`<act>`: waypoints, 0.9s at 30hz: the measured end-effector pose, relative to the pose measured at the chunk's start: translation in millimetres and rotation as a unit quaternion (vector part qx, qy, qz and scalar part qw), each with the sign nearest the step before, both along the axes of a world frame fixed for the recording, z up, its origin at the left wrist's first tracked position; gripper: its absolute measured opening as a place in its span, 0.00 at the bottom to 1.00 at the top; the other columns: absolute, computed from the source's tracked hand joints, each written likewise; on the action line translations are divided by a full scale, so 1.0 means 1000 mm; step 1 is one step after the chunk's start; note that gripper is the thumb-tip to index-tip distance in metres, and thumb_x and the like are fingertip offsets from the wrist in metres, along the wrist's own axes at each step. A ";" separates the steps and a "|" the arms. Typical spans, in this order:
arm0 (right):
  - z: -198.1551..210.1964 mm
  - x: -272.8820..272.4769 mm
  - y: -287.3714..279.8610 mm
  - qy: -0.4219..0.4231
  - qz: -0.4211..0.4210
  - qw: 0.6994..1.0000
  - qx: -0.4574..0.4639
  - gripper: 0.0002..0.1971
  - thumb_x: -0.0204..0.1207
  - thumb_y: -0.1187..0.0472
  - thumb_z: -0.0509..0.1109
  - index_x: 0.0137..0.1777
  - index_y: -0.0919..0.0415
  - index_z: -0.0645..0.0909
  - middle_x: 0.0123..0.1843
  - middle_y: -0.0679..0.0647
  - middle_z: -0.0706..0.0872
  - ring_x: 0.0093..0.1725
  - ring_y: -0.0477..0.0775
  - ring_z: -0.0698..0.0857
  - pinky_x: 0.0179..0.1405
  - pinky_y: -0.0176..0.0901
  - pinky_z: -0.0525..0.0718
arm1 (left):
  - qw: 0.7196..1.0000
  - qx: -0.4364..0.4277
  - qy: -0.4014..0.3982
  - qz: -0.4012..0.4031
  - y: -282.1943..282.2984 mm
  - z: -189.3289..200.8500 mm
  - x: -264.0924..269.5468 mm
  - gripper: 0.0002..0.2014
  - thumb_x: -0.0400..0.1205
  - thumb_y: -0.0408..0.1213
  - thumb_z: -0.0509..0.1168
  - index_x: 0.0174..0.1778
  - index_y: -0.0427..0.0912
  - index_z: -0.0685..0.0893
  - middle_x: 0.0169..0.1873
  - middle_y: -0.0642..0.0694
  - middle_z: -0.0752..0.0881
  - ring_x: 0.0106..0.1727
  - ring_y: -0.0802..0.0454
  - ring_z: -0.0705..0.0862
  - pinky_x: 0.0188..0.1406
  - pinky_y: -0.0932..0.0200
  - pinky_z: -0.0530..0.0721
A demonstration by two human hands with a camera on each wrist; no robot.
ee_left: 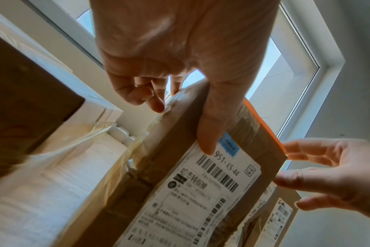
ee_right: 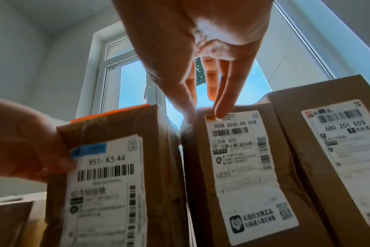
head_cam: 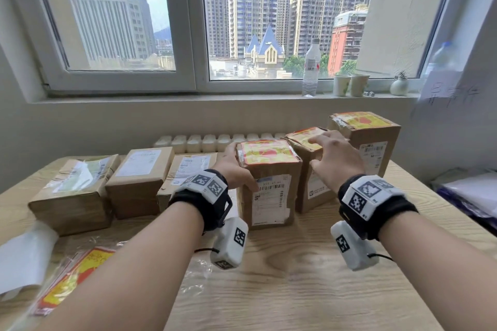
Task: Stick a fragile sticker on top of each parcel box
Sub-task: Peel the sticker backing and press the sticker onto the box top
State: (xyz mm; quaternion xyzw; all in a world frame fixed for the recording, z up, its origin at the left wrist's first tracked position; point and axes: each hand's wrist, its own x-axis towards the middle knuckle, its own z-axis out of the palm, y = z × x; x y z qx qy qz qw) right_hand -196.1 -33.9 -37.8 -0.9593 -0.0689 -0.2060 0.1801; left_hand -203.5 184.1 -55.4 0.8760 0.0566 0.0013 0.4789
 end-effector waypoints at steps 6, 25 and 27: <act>-0.008 0.036 0.012 -0.034 0.007 0.999 0.012 0.12 0.75 0.63 0.69 0.58 0.56 0.85 0.59 0.57 0.80 0.58 0.62 0.83 0.58 0.46 0.78 | 1.000 0.016 -0.002 0.014 0.000 0.003 0.039 0.62 0.57 0.28 0.80 0.83 0.51 0.50 0.75 0.44 0.70 0.72 0.43 0.73 0.70 0.47 0.76; -0.007 0.026 0.039 -0.148 0.075 0.977 0.133 0.09 0.76 0.65 0.68 0.53 0.57 0.87 0.51 0.53 0.86 0.46 0.55 0.85 0.51 0.47 0.83 | 0.996 0.042 -0.022 0.078 0.030 0.017 0.042 0.37 0.73 0.20 0.63 0.80 0.40 0.63 0.60 0.44 0.78 0.49 0.51 0.81 0.49 0.55 0.84; -0.005 0.017 0.052 -0.125 0.101 0.977 0.143 0.08 0.75 0.65 0.68 0.49 0.57 0.88 0.47 0.52 0.89 0.45 0.52 0.85 0.51 0.44 0.83 | 0.992 0.048 -0.029 0.117 0.050 0.019 0.033 0.31 0.73 0.20 0.61 0.75 0.41 0.71 0.65 0.43 0.79 0.60 0.48 0.80 0.56 0.55 0.82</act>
